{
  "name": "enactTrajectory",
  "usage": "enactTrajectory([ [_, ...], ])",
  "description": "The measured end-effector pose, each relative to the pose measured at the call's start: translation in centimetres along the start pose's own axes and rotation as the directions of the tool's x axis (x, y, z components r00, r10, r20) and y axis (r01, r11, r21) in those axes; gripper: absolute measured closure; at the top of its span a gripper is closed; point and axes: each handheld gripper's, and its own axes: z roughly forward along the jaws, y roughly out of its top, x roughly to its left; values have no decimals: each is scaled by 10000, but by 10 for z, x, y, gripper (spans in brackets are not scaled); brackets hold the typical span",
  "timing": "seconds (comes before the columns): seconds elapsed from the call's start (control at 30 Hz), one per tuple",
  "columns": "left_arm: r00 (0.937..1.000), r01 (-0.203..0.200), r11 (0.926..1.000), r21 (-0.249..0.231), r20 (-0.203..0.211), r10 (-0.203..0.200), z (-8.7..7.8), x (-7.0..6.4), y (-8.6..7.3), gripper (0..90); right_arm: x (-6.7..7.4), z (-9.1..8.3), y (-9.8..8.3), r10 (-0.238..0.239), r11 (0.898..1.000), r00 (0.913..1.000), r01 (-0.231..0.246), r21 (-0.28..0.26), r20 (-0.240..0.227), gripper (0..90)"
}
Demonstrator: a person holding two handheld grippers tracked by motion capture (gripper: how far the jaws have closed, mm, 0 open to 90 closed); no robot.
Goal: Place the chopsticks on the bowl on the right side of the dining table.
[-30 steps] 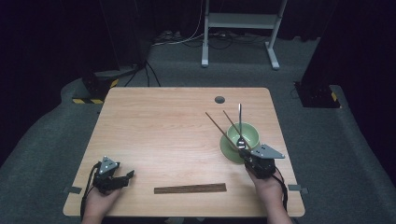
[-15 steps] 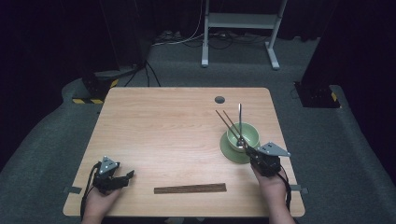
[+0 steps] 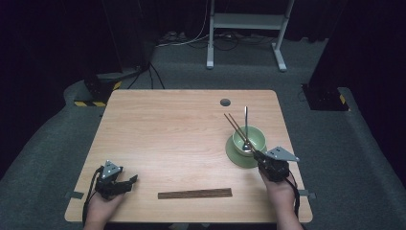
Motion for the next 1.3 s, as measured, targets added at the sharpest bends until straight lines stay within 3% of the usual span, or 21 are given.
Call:
enactTrajectory([
  [1.1,10000,-9,10000,-7,46,9,0,0,0,277,0,-7,-7,9,9999,9999,-10,104,125,829],
  [1.3,10000,2,10000,-9,54,-2,0,0,0,277,1,-7,-7,-2,10000,10000,2,6,60,760],
])
